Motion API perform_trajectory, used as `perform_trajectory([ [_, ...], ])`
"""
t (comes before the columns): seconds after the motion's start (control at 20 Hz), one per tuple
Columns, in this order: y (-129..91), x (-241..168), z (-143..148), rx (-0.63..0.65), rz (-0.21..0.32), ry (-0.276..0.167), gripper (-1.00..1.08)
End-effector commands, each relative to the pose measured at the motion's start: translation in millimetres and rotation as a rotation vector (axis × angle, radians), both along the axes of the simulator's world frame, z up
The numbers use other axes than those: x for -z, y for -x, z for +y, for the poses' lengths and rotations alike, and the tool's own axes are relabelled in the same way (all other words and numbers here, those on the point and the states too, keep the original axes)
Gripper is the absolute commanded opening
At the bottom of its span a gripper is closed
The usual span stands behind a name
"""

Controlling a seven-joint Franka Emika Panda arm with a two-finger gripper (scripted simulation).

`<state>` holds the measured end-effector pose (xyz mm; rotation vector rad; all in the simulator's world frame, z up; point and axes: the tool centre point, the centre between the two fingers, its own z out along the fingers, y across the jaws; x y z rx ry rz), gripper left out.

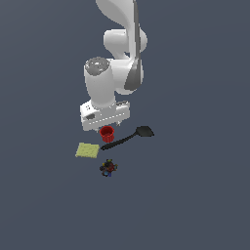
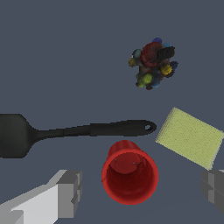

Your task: Pick up a designated object from a clutter of objects.

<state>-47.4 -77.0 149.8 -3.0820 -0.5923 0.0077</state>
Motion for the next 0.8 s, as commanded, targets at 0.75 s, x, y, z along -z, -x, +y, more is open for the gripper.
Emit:
perform_trajectory([
  [0.75,35,52,-17,-0.168,-0.006,0.002,1.0],
])
